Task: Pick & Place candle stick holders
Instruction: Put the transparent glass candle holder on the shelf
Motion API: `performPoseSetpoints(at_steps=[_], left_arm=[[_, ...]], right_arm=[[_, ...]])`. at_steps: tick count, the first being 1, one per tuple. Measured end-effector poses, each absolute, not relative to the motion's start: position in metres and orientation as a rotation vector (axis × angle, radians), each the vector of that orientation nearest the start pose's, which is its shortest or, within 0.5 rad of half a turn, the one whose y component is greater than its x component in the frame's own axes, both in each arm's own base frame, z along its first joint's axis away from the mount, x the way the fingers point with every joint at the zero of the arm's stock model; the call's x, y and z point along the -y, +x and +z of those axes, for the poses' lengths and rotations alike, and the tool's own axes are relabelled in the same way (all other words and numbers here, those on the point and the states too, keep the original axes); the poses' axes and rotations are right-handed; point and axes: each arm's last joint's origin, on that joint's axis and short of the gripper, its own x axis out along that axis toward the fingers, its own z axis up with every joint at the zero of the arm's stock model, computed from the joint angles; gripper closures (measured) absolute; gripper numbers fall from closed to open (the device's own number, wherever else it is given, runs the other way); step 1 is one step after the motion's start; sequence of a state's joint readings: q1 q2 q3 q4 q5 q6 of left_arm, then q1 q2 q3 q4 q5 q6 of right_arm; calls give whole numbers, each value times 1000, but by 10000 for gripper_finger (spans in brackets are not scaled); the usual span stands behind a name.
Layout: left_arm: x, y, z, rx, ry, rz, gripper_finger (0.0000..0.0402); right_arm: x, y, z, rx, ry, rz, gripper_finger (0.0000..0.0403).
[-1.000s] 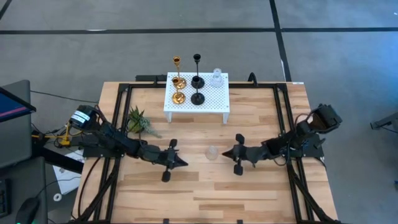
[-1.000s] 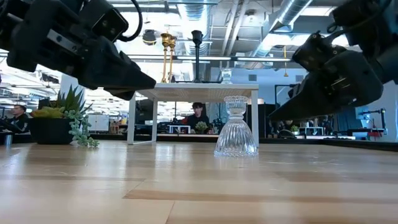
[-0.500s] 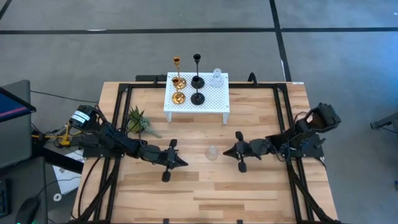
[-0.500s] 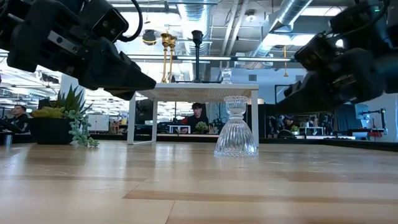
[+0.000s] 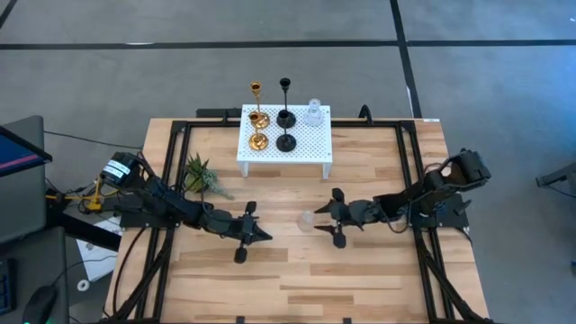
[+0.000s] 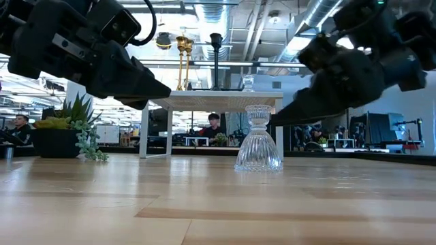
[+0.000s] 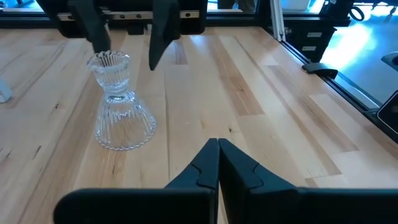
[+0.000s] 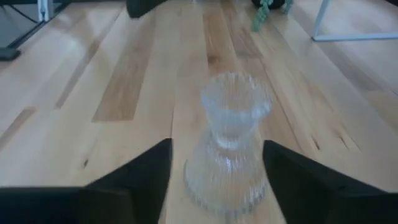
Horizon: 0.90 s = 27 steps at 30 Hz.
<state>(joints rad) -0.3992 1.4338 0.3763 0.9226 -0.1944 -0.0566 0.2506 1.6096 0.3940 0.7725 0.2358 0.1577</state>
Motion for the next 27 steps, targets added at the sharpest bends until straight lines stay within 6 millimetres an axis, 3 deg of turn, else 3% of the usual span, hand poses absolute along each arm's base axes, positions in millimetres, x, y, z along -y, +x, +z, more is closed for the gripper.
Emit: performPoseSetpoints(at_steps=[3, 7, 18, 27], left_arm=[[93, 234, 168, -136, -16, -201, 398], [93, 234, 168, -136, -17, -200, 398], [93, 234, 168, -138, -20, -210, 398], [93, 234, 168, -138, -21, -210, 398]], right_arm=[[-57, 263, 118, -425, 52, -32, 130], [-53, 275, 110, -454, 50, -56, 114], [-56, 306, 92, -494, 52, -46, 112], [-57, 312, 93, -483, 53, -46, 134]])
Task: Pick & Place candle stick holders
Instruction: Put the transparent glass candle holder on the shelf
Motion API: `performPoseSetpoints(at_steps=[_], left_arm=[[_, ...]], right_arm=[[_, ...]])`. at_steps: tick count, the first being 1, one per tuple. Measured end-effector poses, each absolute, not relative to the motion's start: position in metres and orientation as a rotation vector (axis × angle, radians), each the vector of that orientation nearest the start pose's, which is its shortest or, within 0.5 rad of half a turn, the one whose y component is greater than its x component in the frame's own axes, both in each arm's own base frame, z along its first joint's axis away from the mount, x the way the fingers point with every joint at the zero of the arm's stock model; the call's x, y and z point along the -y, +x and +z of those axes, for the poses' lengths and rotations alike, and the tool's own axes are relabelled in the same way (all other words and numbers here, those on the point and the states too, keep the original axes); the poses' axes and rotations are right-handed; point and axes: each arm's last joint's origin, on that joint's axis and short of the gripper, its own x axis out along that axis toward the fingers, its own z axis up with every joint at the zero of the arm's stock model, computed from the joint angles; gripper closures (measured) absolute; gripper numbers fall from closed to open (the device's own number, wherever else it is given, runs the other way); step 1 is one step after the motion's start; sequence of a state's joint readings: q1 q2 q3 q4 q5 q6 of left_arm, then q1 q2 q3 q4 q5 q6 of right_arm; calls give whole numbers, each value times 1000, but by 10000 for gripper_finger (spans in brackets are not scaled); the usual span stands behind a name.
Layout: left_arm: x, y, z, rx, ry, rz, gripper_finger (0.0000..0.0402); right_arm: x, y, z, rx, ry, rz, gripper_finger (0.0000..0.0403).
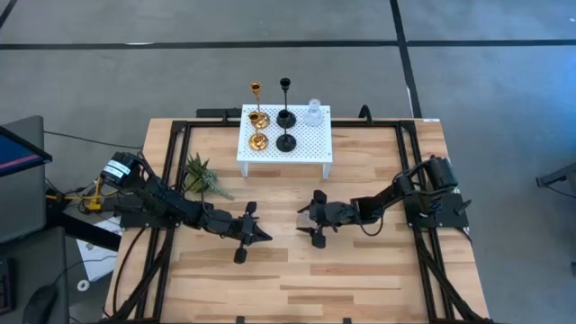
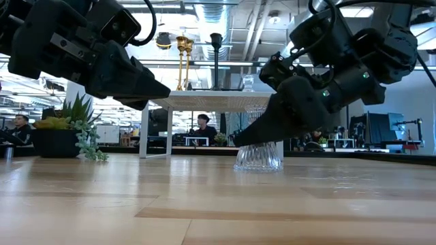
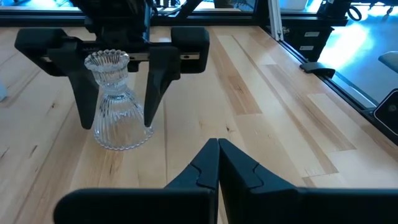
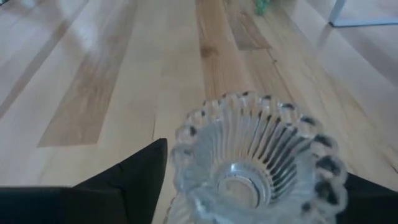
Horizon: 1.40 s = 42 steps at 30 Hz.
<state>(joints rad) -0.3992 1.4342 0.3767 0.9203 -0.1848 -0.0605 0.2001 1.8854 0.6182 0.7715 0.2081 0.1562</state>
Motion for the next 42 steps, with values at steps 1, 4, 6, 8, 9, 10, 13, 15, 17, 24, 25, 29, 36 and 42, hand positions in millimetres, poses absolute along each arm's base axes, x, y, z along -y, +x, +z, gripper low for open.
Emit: performPoseSetpoints(at_steps=[1, 4, 6, 8, 9, 10, 13, 15, 17, 24, 25, 29, 36, 42], left_arm=[[93, 234, 168, -138, -21, -210, 398], [93, 234, 168, -138, -21, -210, 398], [93, 234, 168, -138, -24, -210, 398], [93, 234, 168, -139, -24, -210, 398], [93, 234, 168, -139, -24, -210, 398], [93, 234, 168, -138, -24, -210, 398], [93, 234, 168, -139, -24, -210, 398], [93, 234, 168, -139, -24, -210, 398], [93, 234, 168, -139, -24, -210, 398], [93, 234, 168, -139, -25, -210, 398], [93, 234, 168, -139, -25, -210, 398], [93, 234, 168, -139, -25, -210, 398], [93, 234, 168, -139, -25, -210, 398], [93, 234, 168, -139, -28, -209, 398]], right_arm=[[-57, 312, 93, -483, 53, -46, 142], [-57, 312, 93, -483, 52, -48, 175], [-57, 312, 93, -481, 53, -47, 203], [-57, 312, 95, -469, 54, -47, 233], [-57, 313, 96, -463, 55, -46, 248], [-57, 313, 98, -457, 56, -46, 263], [-57, 312, 103, -454, 50, -41, 286], [-57, 309, 108, -471, 46, -39, 286], [-57, 306, 116, -488, 43, -40, 286], [-54, 293, 160, -429, 57, -38, 286], [-54, 291, 168, -408, 62, -37, 286], [-48, 280, 196, -345, 76, -41, 286], [-33, 278, 251, -342, 68, -90, 286], [-8, 290, 299, -339, -24, -132, 286]])
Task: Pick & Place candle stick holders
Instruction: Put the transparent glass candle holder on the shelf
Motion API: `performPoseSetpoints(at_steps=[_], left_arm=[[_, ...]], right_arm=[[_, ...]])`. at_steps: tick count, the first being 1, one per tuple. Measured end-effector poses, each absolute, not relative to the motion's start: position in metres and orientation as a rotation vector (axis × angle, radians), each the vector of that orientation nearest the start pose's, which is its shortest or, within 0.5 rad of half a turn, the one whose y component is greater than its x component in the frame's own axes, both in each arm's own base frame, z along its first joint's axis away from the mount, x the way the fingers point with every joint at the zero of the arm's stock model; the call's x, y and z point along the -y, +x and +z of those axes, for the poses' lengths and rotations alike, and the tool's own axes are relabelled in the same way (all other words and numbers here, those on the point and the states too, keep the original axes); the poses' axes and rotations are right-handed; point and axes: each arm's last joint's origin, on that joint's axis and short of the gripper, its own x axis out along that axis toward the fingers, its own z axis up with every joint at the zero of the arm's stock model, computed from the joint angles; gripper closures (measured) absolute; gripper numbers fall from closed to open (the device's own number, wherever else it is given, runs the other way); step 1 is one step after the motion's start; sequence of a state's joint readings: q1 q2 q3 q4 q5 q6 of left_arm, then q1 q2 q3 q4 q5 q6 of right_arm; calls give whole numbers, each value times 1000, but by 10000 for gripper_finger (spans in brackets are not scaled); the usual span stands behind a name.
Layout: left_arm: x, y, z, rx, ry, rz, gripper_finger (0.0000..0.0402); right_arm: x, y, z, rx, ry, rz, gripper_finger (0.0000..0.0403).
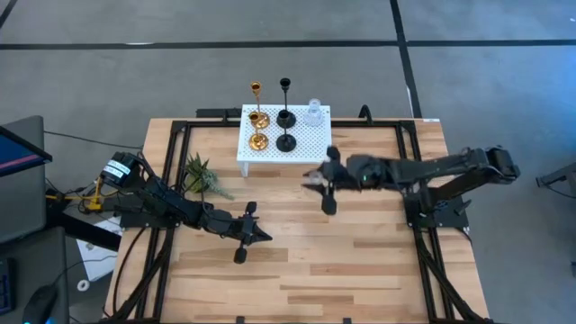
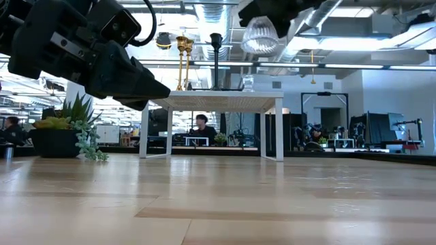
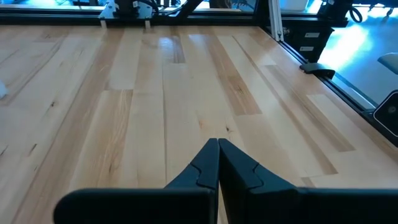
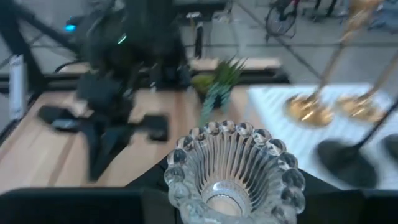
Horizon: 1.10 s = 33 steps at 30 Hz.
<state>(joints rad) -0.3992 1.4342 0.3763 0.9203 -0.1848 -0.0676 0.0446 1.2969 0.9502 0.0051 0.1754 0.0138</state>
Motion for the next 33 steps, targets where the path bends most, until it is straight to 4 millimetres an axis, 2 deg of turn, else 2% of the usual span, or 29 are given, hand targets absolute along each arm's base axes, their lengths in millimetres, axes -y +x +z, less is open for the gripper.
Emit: performPoseSetpoints(at_steps=[3, 7, 14, 16, 18, 27, 33], left_arm=[[93, 234, 168, -141, -47, -208, 398], [93, 234, 168, -142, -50, -208, 398], [93, 234, 168, -142, -50, -207, 398], [93, 234, 168, -142, -49, -208, 398], [93, 234, 168, -142, -49, -208, 398], [93, 234, 167, -146, -46, -207, 398], [93, 234, 167, -146, -46, -207, 398]], right_arm=[[15, 292, 311, -316, -17, -142, 286], [47, 289, 316, -294, 29, -165, 286], [90, 290, 305, -302, 98, -246, 286], [101, 296, 303, -267, 118, -243, 286], [110, 301, 292, -287, 131, -261, 286], [137, 308, 268, -326, 168, -331, 286], [144, 306, 267, -325, 175, -356, 286]])
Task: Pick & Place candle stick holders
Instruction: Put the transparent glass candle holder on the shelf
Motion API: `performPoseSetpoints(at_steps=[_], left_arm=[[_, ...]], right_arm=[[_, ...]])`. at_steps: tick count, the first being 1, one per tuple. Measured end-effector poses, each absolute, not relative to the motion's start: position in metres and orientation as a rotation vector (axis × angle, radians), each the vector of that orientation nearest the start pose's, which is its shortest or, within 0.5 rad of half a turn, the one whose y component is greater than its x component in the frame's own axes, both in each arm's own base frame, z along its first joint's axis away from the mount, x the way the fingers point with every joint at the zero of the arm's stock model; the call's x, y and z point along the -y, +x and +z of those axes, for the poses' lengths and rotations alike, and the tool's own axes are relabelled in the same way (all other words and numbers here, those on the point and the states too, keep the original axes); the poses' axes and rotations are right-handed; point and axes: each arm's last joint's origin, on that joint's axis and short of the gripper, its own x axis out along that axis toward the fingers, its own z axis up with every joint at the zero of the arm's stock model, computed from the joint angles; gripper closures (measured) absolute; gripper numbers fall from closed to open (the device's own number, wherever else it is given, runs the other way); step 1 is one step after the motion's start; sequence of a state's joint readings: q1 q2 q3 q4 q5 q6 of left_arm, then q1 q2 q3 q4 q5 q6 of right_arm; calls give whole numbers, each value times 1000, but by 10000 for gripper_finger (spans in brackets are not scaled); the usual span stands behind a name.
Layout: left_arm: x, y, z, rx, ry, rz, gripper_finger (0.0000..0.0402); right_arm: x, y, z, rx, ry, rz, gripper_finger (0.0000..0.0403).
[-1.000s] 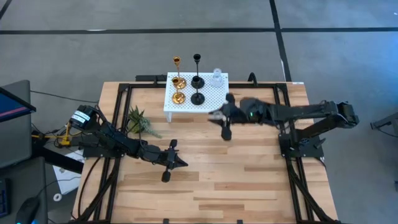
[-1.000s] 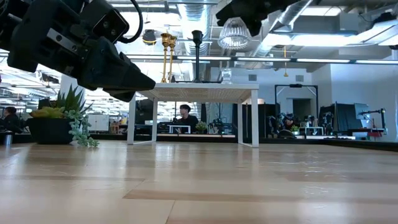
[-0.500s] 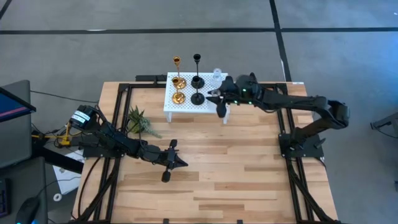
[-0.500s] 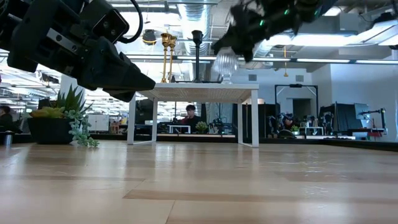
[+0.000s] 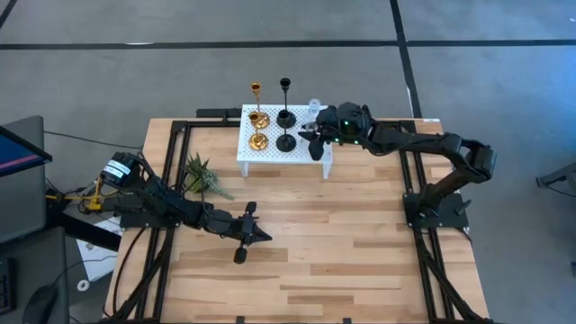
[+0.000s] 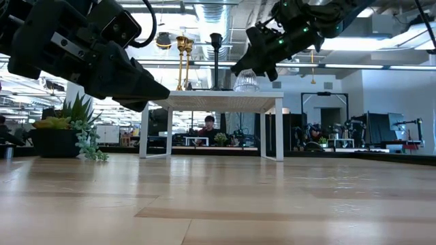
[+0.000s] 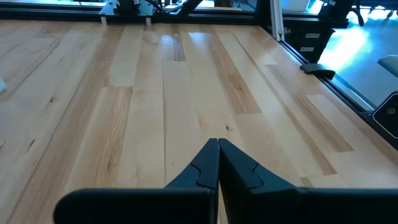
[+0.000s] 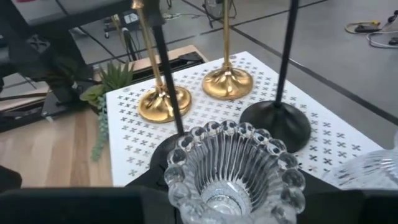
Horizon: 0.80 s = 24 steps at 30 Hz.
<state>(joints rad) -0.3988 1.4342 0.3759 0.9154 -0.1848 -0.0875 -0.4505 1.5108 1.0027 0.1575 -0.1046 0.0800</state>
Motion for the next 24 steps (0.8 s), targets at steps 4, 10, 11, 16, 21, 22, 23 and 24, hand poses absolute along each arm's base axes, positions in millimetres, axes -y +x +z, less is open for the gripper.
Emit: performPoseSetpoints(at_steps=[4, 10, 11, 16, 21, 22, 23, 24], left_arm=[[93, 234, 167, -146, -46, -207, 398], [93, 234, 167, -146, -46, -207, 398], [93, 234, 167, -146, -46, -207, 398], [93, 234, 167, -146, -46, -207, 398], [93, 234, 167, -146, -46, -207, 398], [93, 234, 167, -146, -46, -207, 398], [93, 234, 167, -146, -46, -207, 398], [93, 234, 167, -146, -46, -207, 398]], right_arm=[[147, 305, 267, -326, 177, -365, 286], [152, 300, 263, -366, 183, -404, 286], [152, 300, 263, -374, 179, -421, 286], [154, 299, 262, -385, 179, -437, 286], [153, 298, 260, -398, 184, -436, 286], [153, 298, 260, -400, 187, -437, 286], [153, 298, 260, -402, 188, -437, 286], [153, 298, 260, -403, 188, -437, 286]])
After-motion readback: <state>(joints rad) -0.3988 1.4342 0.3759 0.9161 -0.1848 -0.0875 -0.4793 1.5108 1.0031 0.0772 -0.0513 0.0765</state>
